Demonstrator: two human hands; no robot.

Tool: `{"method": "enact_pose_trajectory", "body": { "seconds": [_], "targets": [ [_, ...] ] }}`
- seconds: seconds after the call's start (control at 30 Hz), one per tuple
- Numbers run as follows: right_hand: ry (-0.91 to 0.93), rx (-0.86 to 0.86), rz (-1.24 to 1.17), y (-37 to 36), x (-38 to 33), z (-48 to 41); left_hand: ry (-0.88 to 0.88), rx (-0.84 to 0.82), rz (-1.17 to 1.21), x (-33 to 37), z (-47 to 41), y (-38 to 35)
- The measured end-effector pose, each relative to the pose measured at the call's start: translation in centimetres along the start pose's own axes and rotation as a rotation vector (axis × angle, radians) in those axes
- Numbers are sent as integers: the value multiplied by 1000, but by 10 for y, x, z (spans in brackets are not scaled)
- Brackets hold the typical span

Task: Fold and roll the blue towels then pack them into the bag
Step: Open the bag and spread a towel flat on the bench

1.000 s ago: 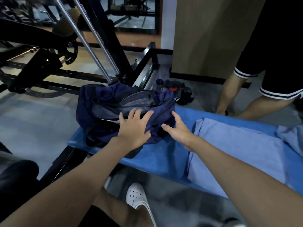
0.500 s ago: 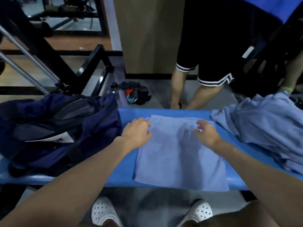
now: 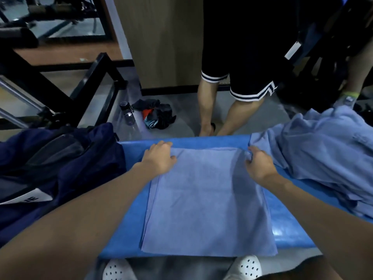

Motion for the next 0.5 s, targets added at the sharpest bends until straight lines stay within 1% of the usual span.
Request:
{"method": "enact_pose_trajectory", "body": {
  "seconds": [0.1, 0.23, 0.33, 0.43, 0.5],
  "targets": [
    [-24, 24, -40, -1, 5, -11, 8, 49, 7, 1, -11, 0],
    [-39, 16, 5, 2, 5, -15, 12, 96, 26, 4, -14, 4],
    [-15, -49, 8, -2, 4, -14, 14, 50, 12, 5, -15, 2],
    [1, -20, 12, 3, 1, -12, 15, -12, -23, 3, -17, -5],
    [21, -3, -9, 1, 1, -10, 14, 18, -15, 4, -16, -5]
  ]
}}
Point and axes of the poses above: each hand's wrist, its own z-axis away from the middle knuckle, its own y-axis out of the back of the hand, x = y × z, the point moved 5 cm from there along -z, towards the middle knuckle, and after that the axes turned 12 degrees about y, right-handed, at the moved point
